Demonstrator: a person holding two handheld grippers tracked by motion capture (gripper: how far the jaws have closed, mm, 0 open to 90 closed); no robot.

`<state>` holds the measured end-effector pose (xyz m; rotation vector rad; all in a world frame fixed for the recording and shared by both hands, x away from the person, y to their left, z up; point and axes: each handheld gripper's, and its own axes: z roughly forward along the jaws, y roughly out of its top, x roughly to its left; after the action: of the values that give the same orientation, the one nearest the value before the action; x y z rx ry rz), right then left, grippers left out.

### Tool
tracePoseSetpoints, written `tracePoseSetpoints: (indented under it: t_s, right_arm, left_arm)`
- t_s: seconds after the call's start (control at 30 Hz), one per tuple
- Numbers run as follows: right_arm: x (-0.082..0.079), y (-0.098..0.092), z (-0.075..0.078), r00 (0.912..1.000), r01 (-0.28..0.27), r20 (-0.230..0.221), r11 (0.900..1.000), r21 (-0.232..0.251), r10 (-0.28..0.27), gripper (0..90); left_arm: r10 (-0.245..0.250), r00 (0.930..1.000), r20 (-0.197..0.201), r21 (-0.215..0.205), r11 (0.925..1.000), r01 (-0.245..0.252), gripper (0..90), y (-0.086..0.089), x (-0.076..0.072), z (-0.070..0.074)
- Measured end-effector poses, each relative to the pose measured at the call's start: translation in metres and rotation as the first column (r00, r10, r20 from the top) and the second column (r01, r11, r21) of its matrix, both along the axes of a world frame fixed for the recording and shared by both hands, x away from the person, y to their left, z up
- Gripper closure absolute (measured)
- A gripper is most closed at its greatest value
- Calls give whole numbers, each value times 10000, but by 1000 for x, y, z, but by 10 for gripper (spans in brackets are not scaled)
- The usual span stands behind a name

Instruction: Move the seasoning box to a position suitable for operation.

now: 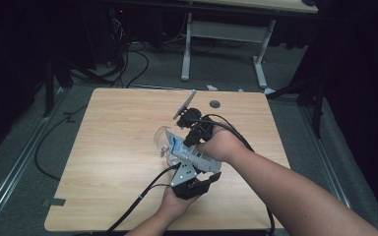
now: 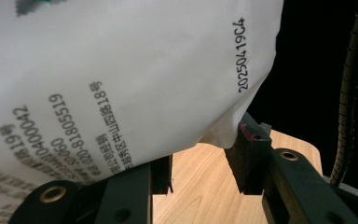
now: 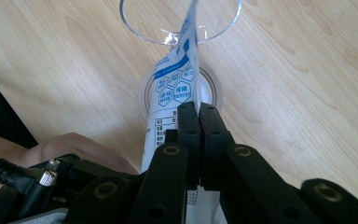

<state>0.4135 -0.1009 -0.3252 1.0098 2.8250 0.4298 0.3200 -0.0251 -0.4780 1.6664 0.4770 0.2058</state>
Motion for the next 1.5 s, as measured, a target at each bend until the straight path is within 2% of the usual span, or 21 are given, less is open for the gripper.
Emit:
tracePoseSetpoints:
  t_s: [1.5]
  right_arm:
    - [0, 1, 0, 10000, -40, 13, 10000, 25, 40, 891]
  left_arm:
    - [2, 10000, 57, -25, 10000, -2, 642, 0, 0, 1]
